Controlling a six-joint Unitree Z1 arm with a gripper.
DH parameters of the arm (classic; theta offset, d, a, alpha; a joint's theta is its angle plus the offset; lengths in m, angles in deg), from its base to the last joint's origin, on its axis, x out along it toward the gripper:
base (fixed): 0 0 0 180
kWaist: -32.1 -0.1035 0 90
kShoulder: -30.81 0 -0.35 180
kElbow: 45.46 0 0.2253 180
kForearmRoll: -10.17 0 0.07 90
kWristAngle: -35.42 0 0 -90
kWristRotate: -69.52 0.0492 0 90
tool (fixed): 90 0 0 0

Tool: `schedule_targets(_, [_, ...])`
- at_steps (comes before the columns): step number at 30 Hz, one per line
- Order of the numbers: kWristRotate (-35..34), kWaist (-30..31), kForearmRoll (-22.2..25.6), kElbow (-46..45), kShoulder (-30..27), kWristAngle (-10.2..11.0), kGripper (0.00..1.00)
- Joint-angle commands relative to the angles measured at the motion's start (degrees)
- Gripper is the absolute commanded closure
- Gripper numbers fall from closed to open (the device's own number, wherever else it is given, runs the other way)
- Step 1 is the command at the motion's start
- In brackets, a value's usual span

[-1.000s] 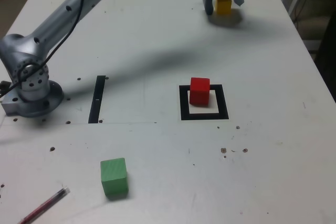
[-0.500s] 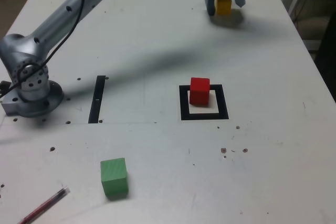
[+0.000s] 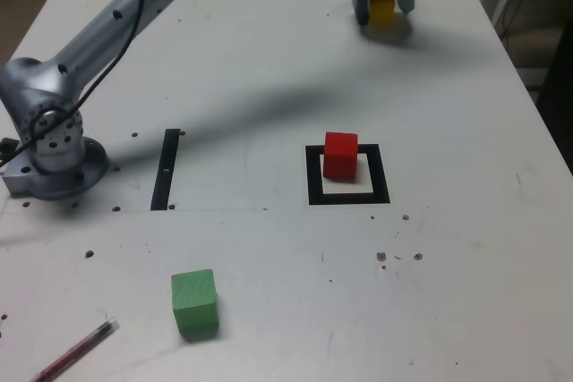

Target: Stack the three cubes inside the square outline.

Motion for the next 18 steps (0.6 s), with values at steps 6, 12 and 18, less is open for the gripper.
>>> schedule_targets(6, [0.1,-0.2,-1.9,0.4,-0.5,0.0,0.64])
schedule_targets(12, [0.2,-0.4,-2.0,0.4,-1.1,-0.1,0.7])
schedule_targets(18, [0.2,-0.1,-1.9,-0.4,-1.2,-0.6,0.76])
